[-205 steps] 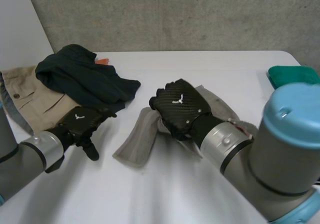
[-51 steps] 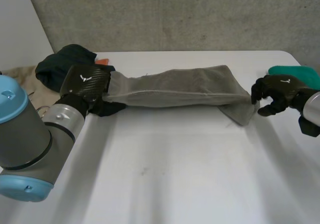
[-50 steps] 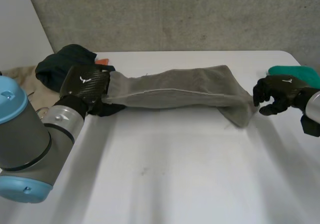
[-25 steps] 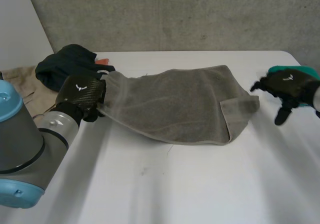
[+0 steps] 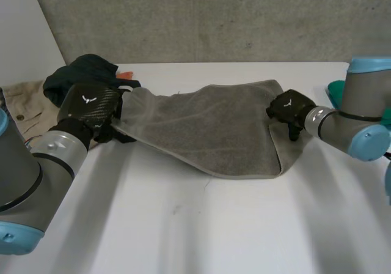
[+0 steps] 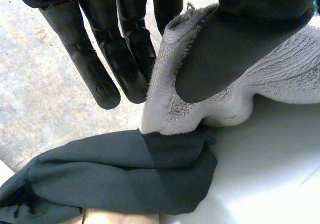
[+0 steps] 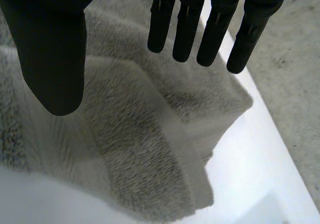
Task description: Fold the laundry.
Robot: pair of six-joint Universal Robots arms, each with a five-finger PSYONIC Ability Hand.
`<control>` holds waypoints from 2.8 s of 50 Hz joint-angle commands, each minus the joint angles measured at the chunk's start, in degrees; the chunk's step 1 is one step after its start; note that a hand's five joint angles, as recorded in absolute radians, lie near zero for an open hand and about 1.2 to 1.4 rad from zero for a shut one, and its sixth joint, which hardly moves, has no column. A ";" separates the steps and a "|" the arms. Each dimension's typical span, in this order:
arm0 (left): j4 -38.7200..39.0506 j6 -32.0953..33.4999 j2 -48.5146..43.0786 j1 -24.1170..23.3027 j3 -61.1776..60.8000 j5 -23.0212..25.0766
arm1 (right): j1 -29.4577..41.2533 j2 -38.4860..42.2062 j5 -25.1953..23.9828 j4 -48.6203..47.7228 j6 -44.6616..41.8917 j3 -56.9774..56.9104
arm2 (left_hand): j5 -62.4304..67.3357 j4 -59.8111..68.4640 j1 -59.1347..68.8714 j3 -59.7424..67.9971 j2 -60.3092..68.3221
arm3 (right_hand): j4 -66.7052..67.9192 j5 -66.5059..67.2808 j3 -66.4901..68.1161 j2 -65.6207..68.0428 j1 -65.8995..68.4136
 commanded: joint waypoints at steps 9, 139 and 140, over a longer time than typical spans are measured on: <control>0.07 -0.39 -0.04 0.87 0.76 0.10 | -0.75 -1.31 2.38 -1.43 0.13 1.29 | 11.86 11.25 13.38 11.70 11.36 | 50.59 50.32 50.71 50.80 50.67; 9.92 6.11 -19.64 1.40 28.02 2.64 | -12.27 -28.56 2.47 -37.92 25.46 28.18 | 11.86 11.25 13.38 11.70 11.36 | 50.59 50.32 50.71 50.80 50.67; 9.83 6.11 -19.99 1.14 26.88 2.82 | -12.27 -28.21 2.12 -37.22 24.93 28.97 | 11.86 11.25 13.38 11.70 11.36 | 50.59 50.32 50.71 50.80 50.67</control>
